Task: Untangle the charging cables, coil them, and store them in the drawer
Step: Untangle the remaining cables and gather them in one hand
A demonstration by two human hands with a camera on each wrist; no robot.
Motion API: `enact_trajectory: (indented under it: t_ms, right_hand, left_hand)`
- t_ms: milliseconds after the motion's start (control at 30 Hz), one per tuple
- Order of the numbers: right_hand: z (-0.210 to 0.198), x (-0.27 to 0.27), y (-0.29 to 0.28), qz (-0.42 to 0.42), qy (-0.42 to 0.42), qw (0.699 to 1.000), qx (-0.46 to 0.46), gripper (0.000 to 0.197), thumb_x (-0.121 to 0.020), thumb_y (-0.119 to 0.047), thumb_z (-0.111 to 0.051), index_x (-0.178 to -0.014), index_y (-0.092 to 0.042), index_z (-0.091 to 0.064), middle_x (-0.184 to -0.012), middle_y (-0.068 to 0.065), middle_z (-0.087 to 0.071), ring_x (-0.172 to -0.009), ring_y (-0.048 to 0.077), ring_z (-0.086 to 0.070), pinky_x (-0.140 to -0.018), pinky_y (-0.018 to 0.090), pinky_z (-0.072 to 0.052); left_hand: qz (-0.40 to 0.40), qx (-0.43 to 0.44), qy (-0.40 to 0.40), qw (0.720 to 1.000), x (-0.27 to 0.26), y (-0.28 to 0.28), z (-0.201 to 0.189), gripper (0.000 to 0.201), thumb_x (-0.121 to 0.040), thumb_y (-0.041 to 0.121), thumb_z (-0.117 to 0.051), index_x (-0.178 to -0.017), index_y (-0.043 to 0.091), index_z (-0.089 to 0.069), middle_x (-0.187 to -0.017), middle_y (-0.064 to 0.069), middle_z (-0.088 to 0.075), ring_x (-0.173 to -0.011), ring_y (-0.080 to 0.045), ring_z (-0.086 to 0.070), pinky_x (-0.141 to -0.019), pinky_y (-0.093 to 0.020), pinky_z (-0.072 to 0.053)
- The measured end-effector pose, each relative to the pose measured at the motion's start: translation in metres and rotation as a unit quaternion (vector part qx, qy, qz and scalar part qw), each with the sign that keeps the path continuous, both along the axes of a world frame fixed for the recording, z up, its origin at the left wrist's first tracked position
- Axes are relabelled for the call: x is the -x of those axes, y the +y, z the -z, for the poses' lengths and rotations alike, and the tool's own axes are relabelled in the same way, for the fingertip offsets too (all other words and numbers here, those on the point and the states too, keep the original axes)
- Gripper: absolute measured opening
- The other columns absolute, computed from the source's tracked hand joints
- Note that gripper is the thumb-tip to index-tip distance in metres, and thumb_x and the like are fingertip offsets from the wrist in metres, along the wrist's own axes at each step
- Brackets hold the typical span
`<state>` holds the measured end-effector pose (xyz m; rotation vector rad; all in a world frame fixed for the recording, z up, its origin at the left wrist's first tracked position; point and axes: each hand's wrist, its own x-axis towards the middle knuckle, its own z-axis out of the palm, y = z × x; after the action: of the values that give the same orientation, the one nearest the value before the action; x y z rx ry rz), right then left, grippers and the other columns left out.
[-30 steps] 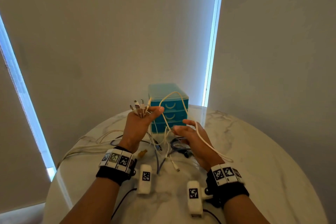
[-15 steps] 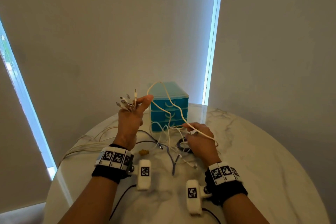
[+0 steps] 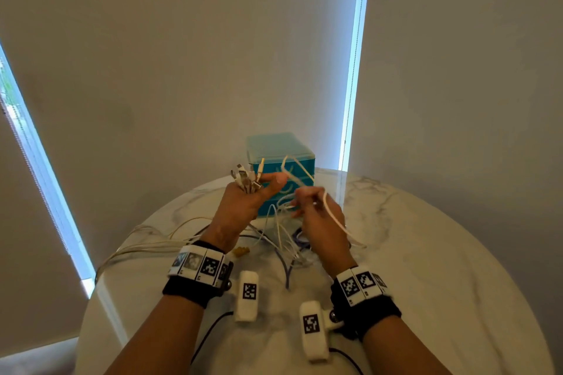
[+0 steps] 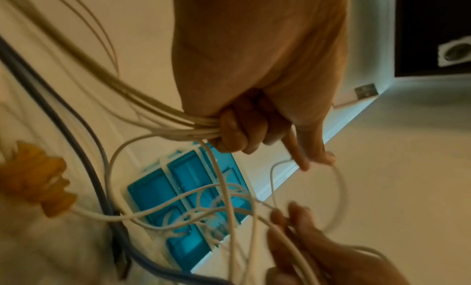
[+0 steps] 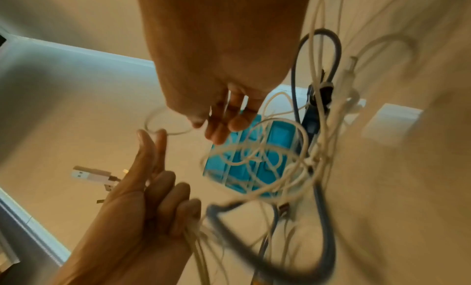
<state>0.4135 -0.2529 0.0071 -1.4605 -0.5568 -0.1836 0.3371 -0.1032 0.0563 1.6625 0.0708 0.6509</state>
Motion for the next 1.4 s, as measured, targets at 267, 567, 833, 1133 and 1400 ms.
enact_trajectory:
  t_ms: [267,567,833,1133,1400]
  right_hand:
    - [-0.011,-0.027,-0.045,-0.239,0.290,0.797,-0.473,0.016,-0.109,-0.025,-0.054,-0.111,-0.022,-0.070,-0.108,0.001,-0.076,-0.084,0.010,-0.072,-0.060,0.021,-0.053]
    - [-0.006,-0.015,-0.027,-0.282,0.329,0.815,-0.384,0.025,-0.113,-0.023,-0.050,-0.121,-0.017,-0.073,-0.109,0.005,-0.079,-0.090,0.016,-0.078,-0.063,0.027,-0.060]
    - [-0.001,-0.013,-0.018,-0.253,0.289,0.889,-0.250,0.035,-0.113,-0.031,-0.050,-0.138,-0.013,-0.066,-0.113,0.007,-0.079,-0.101,0.019,-0.076,-0.081,0.032,-0.058]
    - [0.013,-0.019,-0.002,-0.073,0.193,0.968,-0.143,0.065,-0.093,0.010,-0.064,-0.144,-0.029,-0.050,-0.129,-0.010,-0.069,-0.112,0.006,-0.070,-0.090,0.026,-0.053]
    - [0.019,-0.027,-0.010,0.131,0.170,0.961,-0.175,0.026,-0.099,-0.015,-0.075,-0.118,-0.027,-0.063,-0.124,-0.001,-0.070,-0.080,0.020,-0.081,-0.061,0.033,-0.059]
  left_hand:
    - [0.009,-0.110,0.201,0.973,-0.008,0.002,0.017,0.018,-0.089,0.038,-0.086,-0.104,0.030,-0.081,-0.083,0.022,-0.071,-0.066,0.013,-0.063,-0.053,-0.007,-0.043]
    - [-0.021,-0.053,0.115,0.992,-0.003,0.003,0.005,0.037,-0.097,0.058,-0.070,-0.112,0.027,-0.083,-0.056,0.028,-0.063,-0.049,0.009,-0.056,-0.046,-0.007,-0.040]
    - [0.024,0.046,0.165,0.985,-0.011,0.017,0.017,0.047,-0.090,0.065,-0.074,-0.097,0.020,-0.087,-0.059,0.008,-0.040,-0.055,-0.010,-0.028,-0.050,-0.026,-0.023]
    - [0.053,0.075,0.118,0.989,-0.012,0.024,0.017,0.037,-0.092,0.047,-0.080,-0.101,0.011,-0.084,-0.060,0.004,-0.028,-0.053,-0.013,-0.018,-0.048,-0.028,-0.016]
    - [-0.006,0.199,0.055,0.979,-0.015,0.034,0.018,0.032,-0.094,0.043,-0.079,-0.111,0.015,-0.083,-0.059,0.007,-0.021,-0.050,-0.010,-0.016,-0.046,-0.025,-0.016]
